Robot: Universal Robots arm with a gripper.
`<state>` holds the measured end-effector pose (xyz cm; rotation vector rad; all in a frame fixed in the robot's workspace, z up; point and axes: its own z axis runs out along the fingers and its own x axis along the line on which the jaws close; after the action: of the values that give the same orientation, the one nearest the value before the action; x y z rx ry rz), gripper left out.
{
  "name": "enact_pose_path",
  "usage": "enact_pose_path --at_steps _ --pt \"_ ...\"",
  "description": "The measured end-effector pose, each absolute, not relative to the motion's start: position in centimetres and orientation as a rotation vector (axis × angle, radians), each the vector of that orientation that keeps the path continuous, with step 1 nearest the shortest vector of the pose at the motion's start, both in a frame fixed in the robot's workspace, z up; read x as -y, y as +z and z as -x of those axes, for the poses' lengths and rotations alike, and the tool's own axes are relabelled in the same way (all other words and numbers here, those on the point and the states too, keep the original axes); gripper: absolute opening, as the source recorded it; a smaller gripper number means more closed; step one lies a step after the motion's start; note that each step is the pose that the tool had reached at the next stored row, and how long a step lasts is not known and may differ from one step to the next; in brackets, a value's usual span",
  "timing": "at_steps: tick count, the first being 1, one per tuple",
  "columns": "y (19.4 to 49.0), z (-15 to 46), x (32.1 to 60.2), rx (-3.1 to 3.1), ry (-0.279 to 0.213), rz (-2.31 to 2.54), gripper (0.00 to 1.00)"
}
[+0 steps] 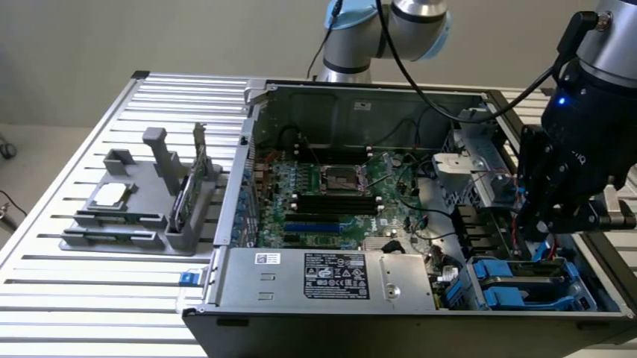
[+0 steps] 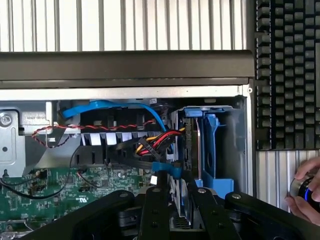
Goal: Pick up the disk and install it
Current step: 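Insert the second disk wire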
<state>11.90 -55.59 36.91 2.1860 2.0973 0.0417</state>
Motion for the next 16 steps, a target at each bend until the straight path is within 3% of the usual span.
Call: enact_pose_path --at_steps 2,5,16 --pt "36.83 -11.91 55.59 -2.093 0.042 -2.19 0.26" --pt "36.74 -11.9 55.59 -2.087 0.042 -2.196 0.16" --pt "36.44 -11.68 55.6 -2.079 0.042 -2.206 0.16"
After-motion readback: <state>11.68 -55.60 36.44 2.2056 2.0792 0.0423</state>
